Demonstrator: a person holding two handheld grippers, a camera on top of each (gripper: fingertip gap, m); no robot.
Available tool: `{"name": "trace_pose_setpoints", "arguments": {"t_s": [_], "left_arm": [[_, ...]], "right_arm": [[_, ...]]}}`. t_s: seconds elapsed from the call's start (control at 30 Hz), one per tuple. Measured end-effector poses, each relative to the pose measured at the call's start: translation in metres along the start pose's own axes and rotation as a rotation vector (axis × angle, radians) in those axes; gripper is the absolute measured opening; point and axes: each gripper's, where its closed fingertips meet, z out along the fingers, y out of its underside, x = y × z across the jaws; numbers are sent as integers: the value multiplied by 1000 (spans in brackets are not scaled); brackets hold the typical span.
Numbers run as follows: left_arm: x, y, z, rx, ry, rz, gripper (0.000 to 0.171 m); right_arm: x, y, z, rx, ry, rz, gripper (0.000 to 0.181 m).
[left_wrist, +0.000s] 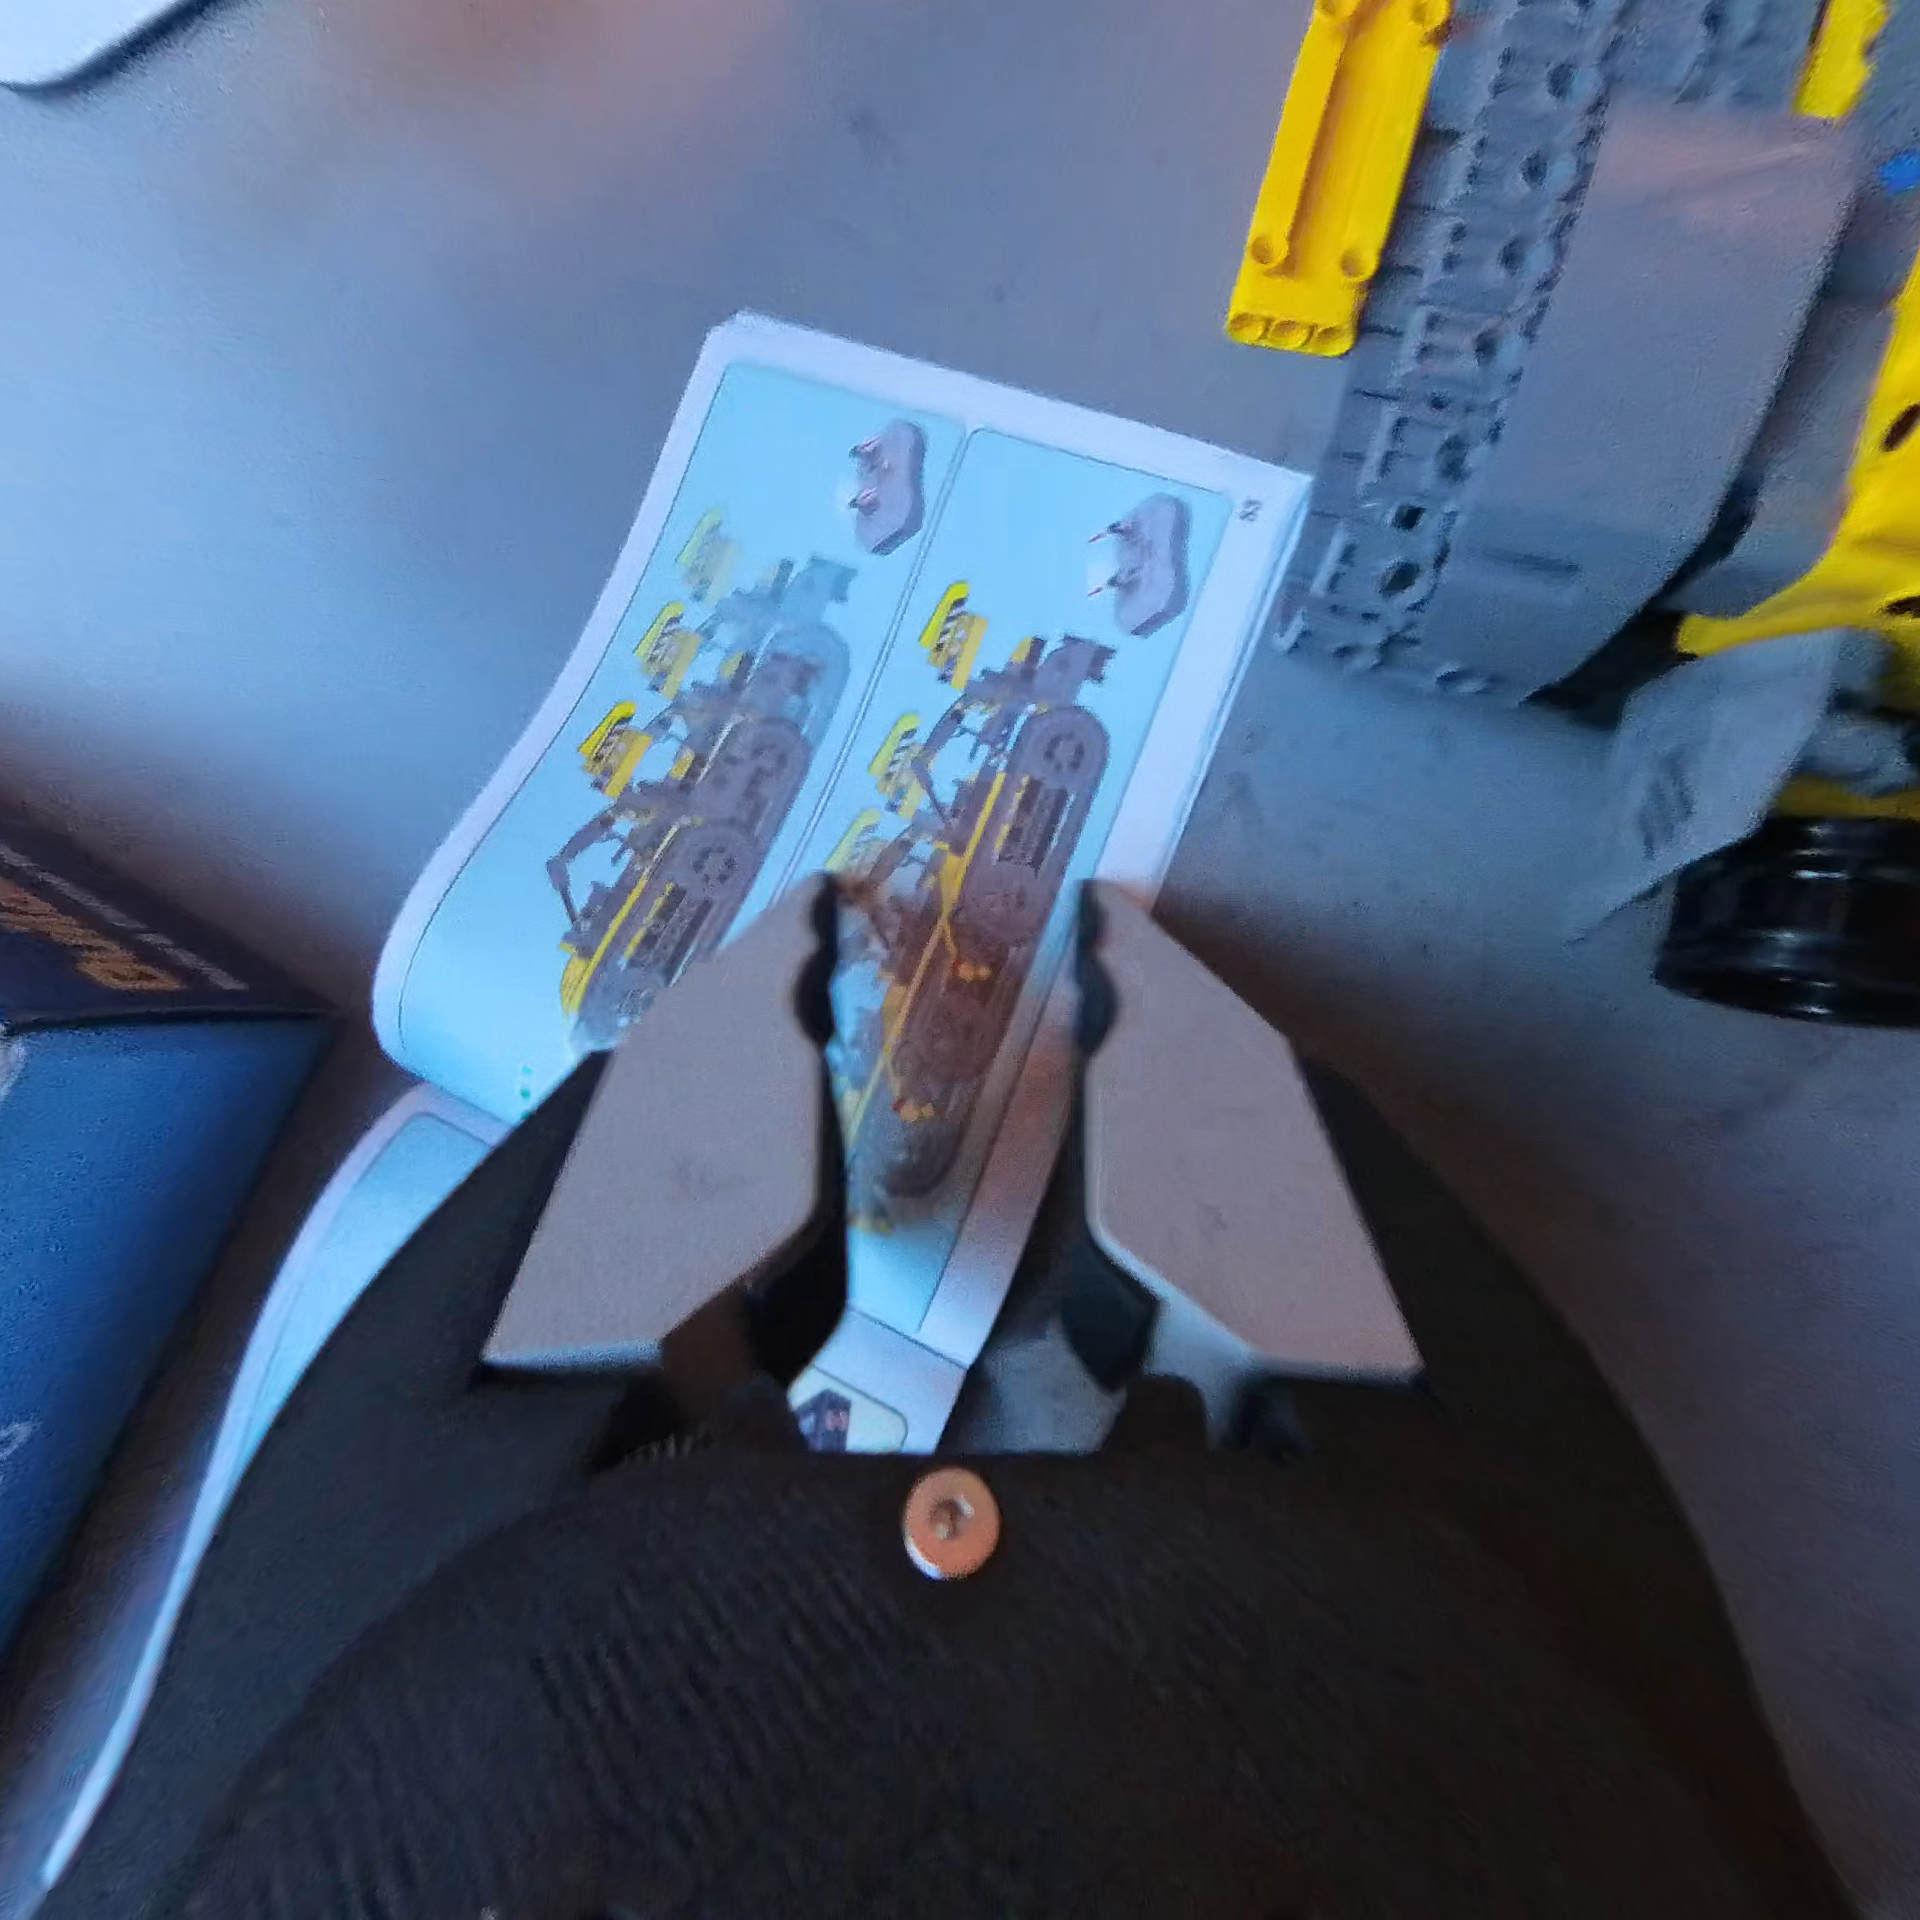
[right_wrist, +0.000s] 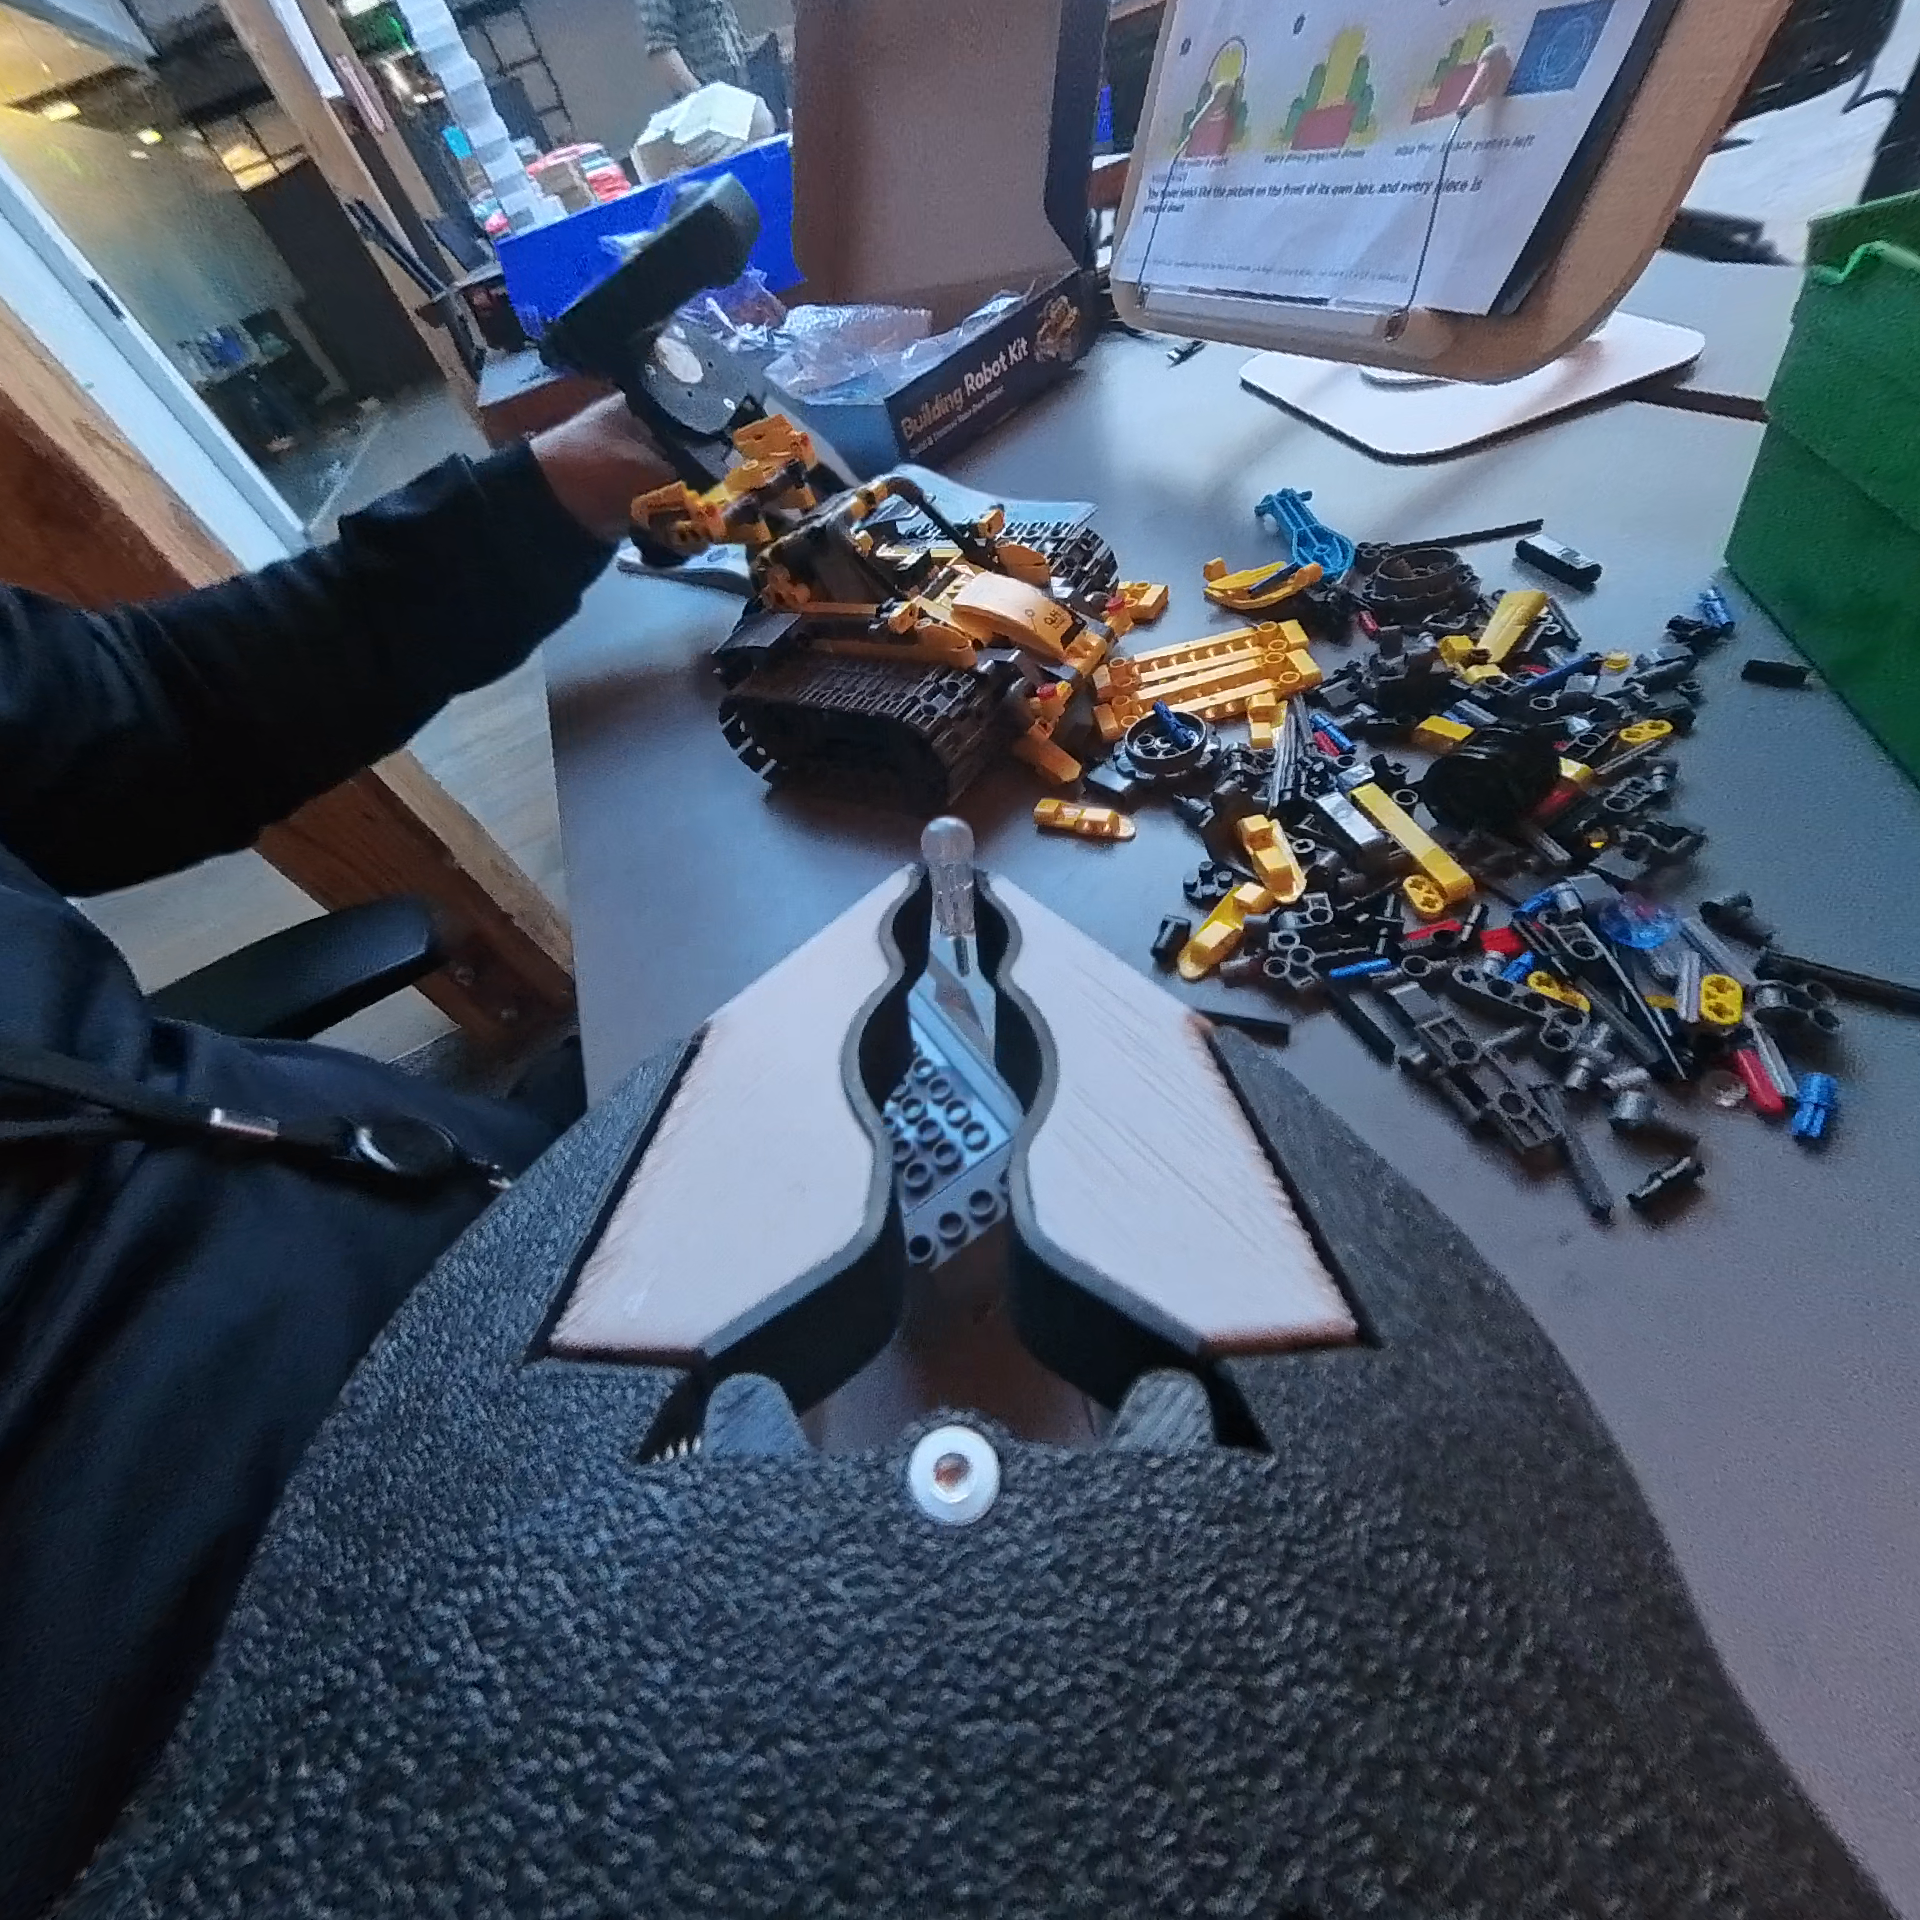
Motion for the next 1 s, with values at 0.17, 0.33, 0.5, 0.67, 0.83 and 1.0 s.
{"name": "trace_pose_setpoints", "arguments": {"t_s": [0.17,0.33,0.5,0.67,0.83,1.0], "left_arm": [[-10,7,0,32,32,-57,0],[-29,4,-19,78,-88,-70,24],[-28,14,-21,15,-119,23,72],[-16,24,-19,19,-48,53,66],[-4,22,-28,64,5,78,72],[-3,26,-19,54,7,46,54]], "right_arm": [[6,1,11,-32,-27,1,7],[12,-7,12,-78,39,-189,8],[30,1,18,-235,146,-317,8],[42,21,24,-397,208,-395,8],[39,26,29,-412,161,-374,8],[30,11,25,-294,88,-262,8]]}}
